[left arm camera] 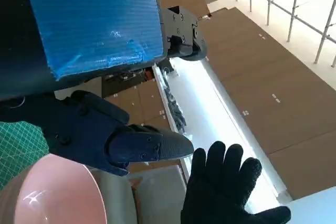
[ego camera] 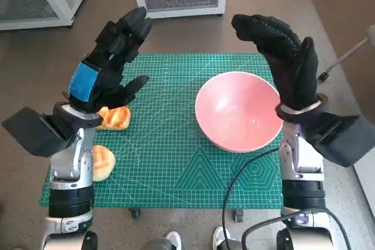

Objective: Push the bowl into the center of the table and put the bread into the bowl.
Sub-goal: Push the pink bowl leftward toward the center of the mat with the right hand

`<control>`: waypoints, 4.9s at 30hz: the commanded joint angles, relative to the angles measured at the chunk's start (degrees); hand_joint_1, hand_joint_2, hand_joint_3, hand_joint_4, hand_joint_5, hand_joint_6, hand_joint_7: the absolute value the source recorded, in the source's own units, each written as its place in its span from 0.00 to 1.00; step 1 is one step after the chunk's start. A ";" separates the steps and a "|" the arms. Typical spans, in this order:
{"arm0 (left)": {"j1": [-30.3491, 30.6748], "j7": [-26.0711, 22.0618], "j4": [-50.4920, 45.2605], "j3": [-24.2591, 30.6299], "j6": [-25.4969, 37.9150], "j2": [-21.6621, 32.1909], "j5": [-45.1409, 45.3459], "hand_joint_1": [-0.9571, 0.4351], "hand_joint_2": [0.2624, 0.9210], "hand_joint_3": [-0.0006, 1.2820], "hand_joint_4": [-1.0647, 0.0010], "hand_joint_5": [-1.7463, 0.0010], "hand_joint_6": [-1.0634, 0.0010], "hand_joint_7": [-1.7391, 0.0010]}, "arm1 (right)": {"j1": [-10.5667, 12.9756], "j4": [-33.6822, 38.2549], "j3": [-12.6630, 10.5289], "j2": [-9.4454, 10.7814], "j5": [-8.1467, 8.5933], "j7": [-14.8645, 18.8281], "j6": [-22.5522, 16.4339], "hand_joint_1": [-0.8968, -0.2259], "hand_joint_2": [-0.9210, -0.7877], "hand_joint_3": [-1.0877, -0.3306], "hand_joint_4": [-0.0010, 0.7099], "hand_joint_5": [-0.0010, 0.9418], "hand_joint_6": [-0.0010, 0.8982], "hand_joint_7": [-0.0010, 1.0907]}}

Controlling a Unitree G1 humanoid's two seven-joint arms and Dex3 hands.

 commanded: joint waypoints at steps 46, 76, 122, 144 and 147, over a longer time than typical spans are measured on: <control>0.42 0.78 -0.22 -0.13 -0.85 0.47 0.76 0.22 1.00 0.27 0.81 1.00 0.92 0.76 | -6.93 51.28 -10.26 -7.86 -6.36 -15.76 0.69 0.48 0.00 0.49 0.21 0.00 0.15 0.20; 1.64 0.24 -1.36 0.25 -0.08 1.57 -0.19 0.22 1.00 0.27 0.80 1.00 0.92 0.76 | -7.24 51.30 -11.42 2.97 -6.36 -15.54 6.22 0.46 0.00 0.43 0.21 0.00 0.17 0.16; 4.19 1.42 -4.37 1.43 1.49 2.15 -0.46 0.22 1.00 0.26 0.80 1.00 0.89 0.78 | -14.09 51.66 -11.97 11.38 -6.72 -17.15 11.39 0.47 0.00 0.46 0.19 0.00 0.20 0.16; 5.31 0.76 -5.53 3.60 1.26 3.43 -1.57 0.22 1.00 0.26 0.80 1.00 0.88 0.80 | -13.90 44.03 -11.22 7.07 -5.90 -11.09 2.95 0.46 0.00 0.46 0.20 0.01 0.19 0.16; 5.38 0.97 -6.21 3.91 1.52 3.69 -1.77 0.23 1.00 0.25 0.80 1.00 0.88 0.80 | -12.89 40.33 -11.39 7.23 -4.24 -7.44 -0.52 0.42 0.00 0.48 0.19 0.00 0.19 0.15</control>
